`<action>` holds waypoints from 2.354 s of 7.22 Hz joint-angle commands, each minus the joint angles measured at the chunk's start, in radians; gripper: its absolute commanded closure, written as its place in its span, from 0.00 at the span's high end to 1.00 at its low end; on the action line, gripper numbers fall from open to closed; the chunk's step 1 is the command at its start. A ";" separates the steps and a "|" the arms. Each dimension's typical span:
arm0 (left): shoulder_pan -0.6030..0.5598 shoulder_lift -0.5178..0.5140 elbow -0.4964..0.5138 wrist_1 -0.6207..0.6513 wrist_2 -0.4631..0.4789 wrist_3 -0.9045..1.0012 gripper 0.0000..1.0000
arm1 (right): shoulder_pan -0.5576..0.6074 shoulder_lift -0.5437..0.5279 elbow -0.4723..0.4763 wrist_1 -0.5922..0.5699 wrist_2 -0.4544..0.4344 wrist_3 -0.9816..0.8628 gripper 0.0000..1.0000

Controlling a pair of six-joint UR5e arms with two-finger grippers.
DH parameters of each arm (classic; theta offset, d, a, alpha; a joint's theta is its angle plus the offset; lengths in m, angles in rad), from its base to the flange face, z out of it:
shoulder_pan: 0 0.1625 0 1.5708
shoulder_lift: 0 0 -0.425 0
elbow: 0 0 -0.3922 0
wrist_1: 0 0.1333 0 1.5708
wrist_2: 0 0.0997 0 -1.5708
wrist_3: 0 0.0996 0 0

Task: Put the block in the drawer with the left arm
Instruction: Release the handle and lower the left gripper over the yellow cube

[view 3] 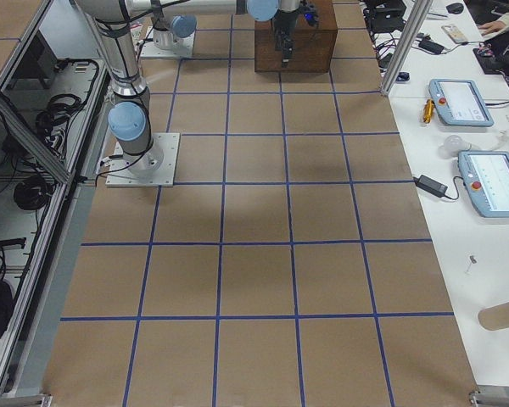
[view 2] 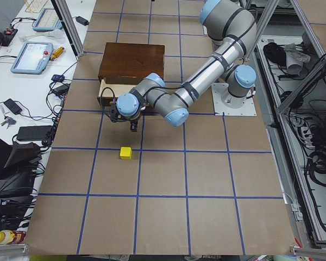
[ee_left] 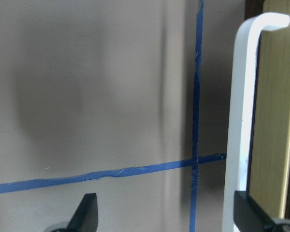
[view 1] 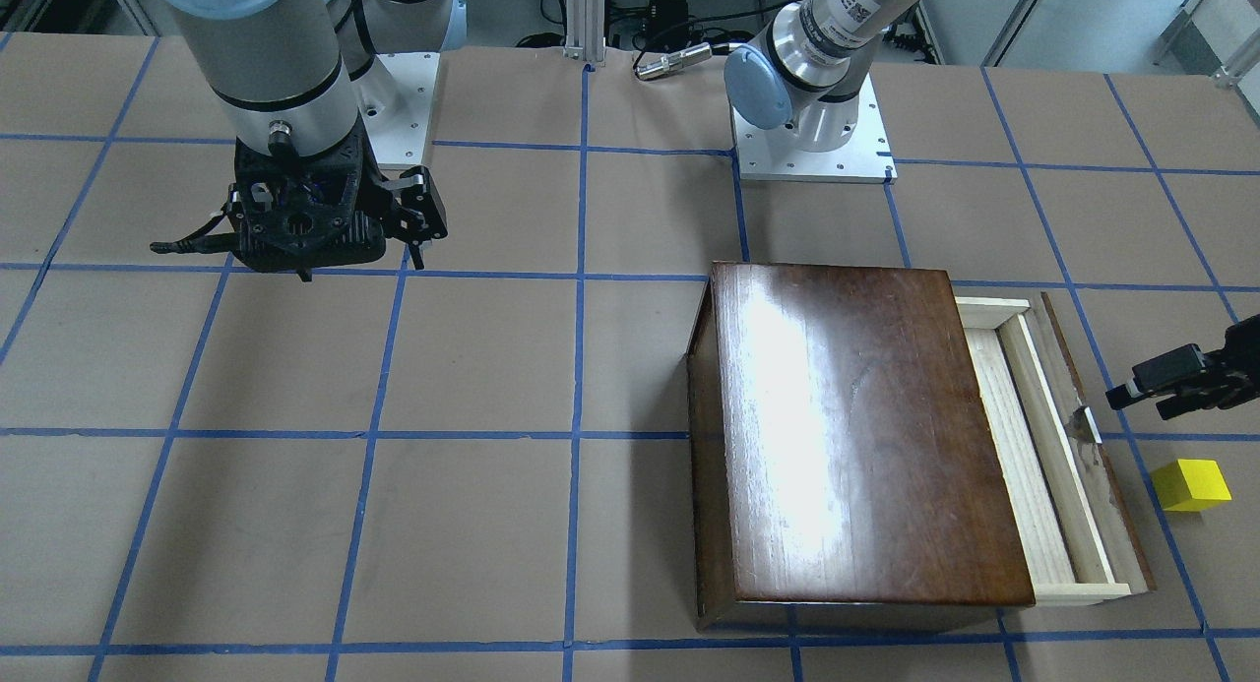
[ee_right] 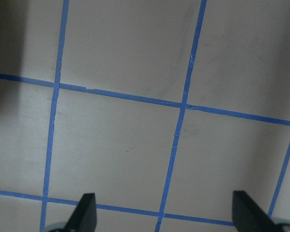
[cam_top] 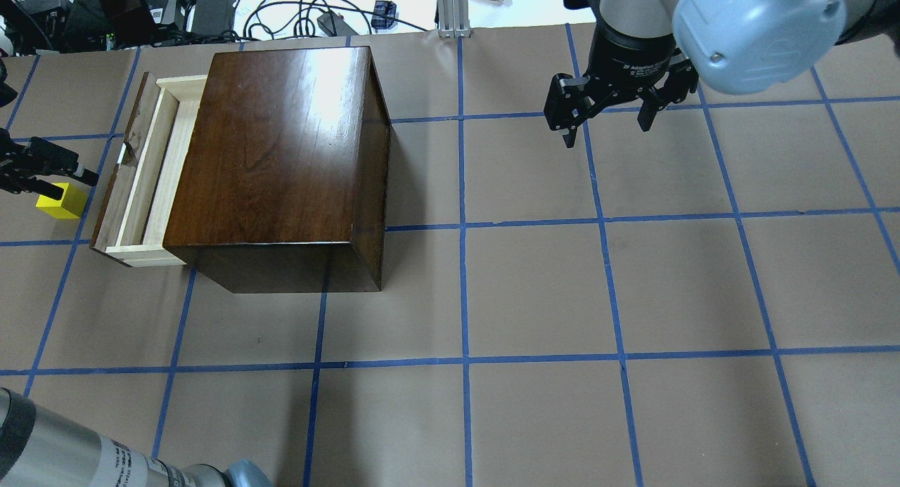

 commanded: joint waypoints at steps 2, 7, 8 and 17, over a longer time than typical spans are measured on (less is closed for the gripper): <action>0.001 -0.011 0.108 0.000 0.121 0.005 1.00 | 0.000 0.000 0.000 0.000 0.000 -0.001 1.00; 0.001 -0.077 0.132 0.101 0.289 0.621 1.00 | 0.000 0.000 0.000 0.000 0.000 0.001 1.00; 0.001 -0.088 0.124 0.159 0.306 0.894 1.00 | 0.000 0.000 0.000 0.000 0.000 0.001 1.00; -0.019 -0.211 0.049 0.445 0.282 1.604 1.00 | 0.000 0.000 0.000 0.000 0.000 -0.001 1.00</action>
